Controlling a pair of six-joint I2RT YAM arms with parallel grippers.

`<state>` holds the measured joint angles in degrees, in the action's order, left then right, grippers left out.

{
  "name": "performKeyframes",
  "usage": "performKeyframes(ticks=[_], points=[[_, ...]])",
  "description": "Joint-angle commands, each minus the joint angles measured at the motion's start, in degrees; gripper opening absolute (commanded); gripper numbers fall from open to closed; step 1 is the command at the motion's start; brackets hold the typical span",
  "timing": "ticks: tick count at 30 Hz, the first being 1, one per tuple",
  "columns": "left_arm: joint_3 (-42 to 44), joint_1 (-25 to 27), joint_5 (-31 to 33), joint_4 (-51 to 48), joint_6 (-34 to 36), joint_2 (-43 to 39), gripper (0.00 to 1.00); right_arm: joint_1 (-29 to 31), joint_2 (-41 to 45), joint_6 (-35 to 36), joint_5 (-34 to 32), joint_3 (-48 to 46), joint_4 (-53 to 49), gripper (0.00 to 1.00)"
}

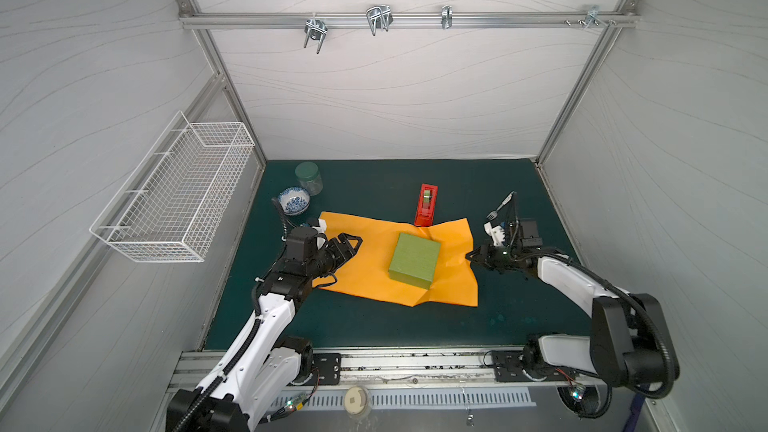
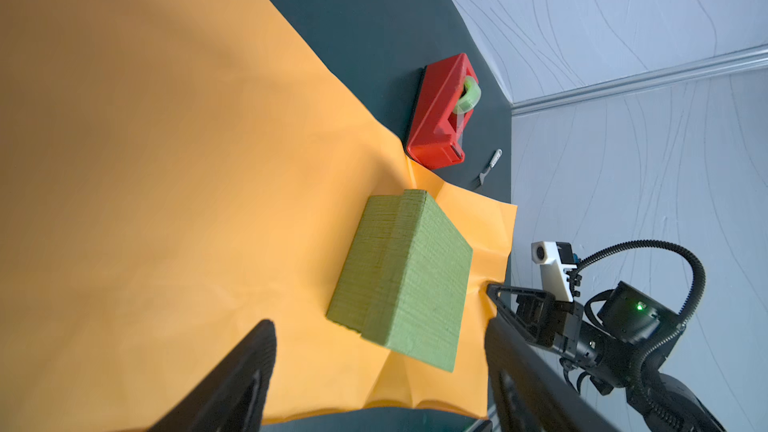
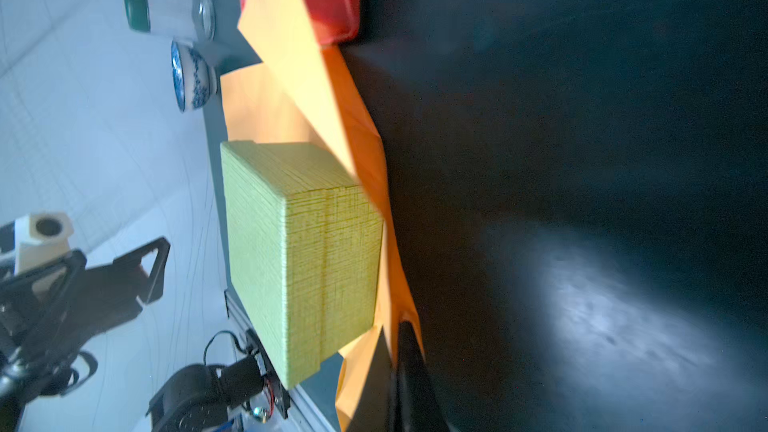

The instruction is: Wrap the gift box in paper

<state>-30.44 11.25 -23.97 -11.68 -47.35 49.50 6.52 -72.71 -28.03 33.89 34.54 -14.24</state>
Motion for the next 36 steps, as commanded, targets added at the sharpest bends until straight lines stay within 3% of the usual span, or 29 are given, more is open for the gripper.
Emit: performKeyframes(ticks=[1,11,15,20,28,31,36], points=[[0.18,1.93,1.95,0.13,-0.28,0.89,0.81,-4.32,0.46,2.14,-4.32,0.5,-7.05,0.0],[-1.86,2.7,5.4,7.63,2.69,20.21,0.73,-6.61,-8.68,4.54,-10.19,5.0,-5.19,0.0],[1.03,4.73,5.74,8.68,3.01,23.84,0.68,-6.61,-8.87,5.39,-11.93,4.96,-5.49,0.01],[8.44,8.44,5.67,8.63,0.88,20.57,0.63,-6.62,-8.37,5.84,-12.88,5.28,-7.48,0.02],[16.74,15.86,7.32,2.89,-5.69,6.26,0.6,-7.07,-7.51,5.7,-14.39,5.72,-8.95,0.04],[17.45,17.92,8.89,1.43,-7.27,2.54,0.59,-7.21,-8.28,5.63,-14.74,6.28,-8.58,0.06],[13.97,18.45,7.28,0.26,-6.14,3.04,0.58,-7.23,-10.68,5.27,-16.3,8.16,-7.91,0.09]])
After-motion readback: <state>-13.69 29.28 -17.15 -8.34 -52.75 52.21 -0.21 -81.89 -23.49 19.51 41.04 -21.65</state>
